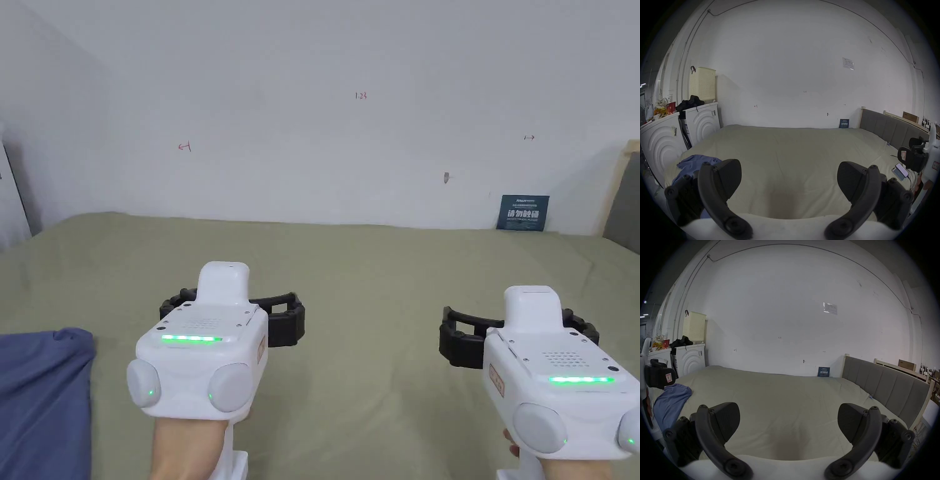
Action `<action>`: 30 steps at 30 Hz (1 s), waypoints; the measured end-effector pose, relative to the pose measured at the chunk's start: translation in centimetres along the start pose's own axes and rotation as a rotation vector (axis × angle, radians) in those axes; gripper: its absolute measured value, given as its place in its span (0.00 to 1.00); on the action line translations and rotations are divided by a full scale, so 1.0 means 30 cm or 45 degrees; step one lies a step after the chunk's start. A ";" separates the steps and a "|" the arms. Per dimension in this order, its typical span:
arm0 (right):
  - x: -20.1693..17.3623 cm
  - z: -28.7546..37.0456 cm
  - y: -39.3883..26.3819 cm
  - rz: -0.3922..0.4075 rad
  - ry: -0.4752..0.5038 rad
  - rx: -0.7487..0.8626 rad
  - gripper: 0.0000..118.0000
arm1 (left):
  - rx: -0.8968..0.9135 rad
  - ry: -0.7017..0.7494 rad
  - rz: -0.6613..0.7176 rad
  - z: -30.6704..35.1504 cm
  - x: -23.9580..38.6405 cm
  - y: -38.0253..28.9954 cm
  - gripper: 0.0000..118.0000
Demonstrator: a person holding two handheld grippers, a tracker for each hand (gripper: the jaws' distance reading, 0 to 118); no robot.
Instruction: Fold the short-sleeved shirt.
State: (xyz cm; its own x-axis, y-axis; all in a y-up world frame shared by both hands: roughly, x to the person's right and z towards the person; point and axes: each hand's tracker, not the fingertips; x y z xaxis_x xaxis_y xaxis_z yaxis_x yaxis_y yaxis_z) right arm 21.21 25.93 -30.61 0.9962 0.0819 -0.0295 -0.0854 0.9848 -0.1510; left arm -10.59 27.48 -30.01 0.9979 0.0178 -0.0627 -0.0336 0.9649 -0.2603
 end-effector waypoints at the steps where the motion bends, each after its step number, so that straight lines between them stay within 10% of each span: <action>1: 0.000 0.000 0.000 0.002 -0.003 0.002 1.00 | 0.001 0.002 -0.002 0.001 0.000 0.001 1.00; 30: -0.001 0.000 0.002 0.003 -0.029 -0.010 1.00 | 0.005 -0.009 -0.004 0.012 0.001 0.003 1.00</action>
State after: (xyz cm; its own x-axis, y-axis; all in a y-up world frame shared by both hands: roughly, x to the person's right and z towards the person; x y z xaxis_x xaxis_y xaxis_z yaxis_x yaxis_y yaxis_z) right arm 21.19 25.99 -30.63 0.9961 0.0875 -0.0077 -0.0877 0.9835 -0.1583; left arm -10.55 27.68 -29.69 0.9984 0.0168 -0.0548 -0.0304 0.9661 -0.2566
